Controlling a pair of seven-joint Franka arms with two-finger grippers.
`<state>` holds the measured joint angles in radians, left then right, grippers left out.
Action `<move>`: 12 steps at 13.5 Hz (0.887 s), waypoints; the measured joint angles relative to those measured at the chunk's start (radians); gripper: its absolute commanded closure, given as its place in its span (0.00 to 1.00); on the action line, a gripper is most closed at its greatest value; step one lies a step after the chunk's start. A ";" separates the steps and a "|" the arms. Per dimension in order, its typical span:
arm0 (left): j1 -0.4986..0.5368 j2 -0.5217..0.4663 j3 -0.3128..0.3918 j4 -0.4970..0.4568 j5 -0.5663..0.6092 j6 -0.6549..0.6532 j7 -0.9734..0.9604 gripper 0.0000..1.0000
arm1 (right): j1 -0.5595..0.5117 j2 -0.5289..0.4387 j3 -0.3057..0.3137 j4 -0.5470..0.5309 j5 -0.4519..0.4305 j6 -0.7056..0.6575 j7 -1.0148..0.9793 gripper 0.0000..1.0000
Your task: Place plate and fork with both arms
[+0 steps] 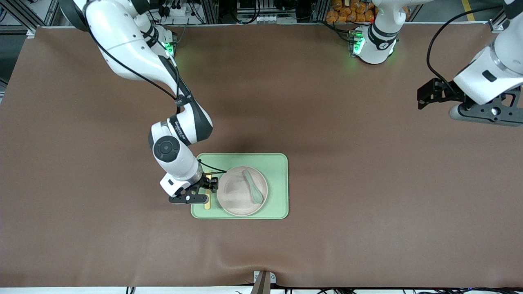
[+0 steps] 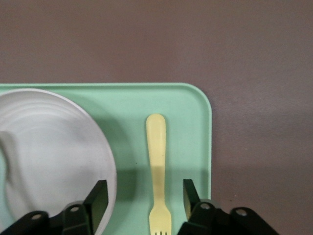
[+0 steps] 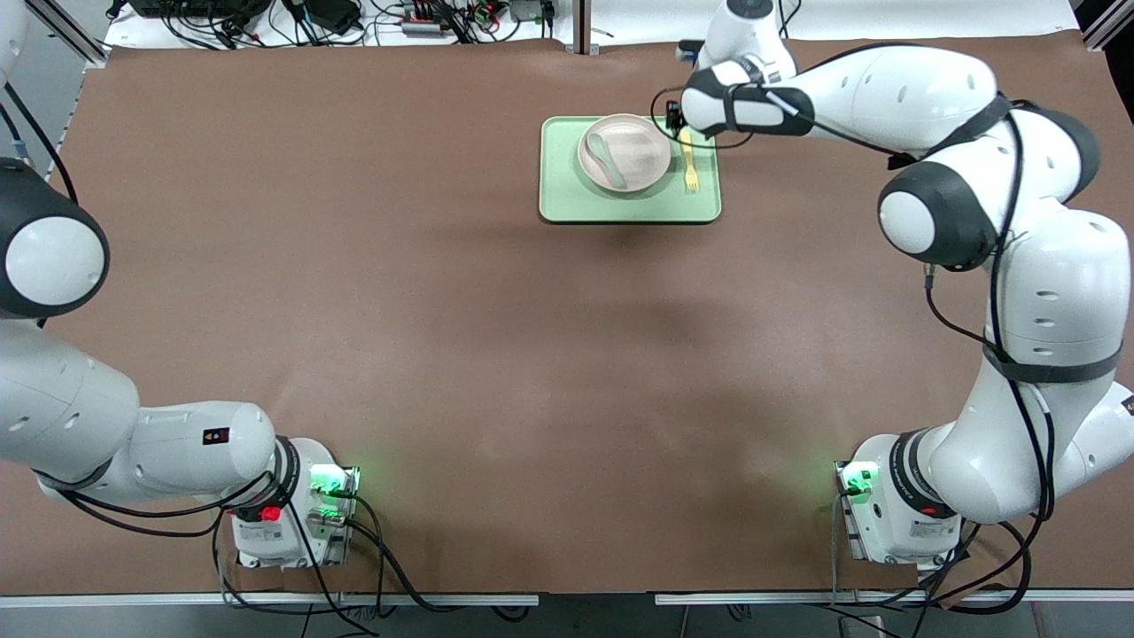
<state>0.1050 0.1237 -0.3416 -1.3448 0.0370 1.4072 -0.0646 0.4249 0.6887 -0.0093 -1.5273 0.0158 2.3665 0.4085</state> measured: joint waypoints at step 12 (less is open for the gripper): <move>0.040 -0.027 0.018 0.006 -0.015 -0.001 -0.004 0.00 | -0.181 -0.194 -0.008 0.068 -0.001 -0.312 -0.101 0.00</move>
<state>0.1455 0.0972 -0.3233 -1.3386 0.0220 1.4059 -0.0687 0.2435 0.4943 -0.0172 -1.4596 0.0149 2.0546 0.3073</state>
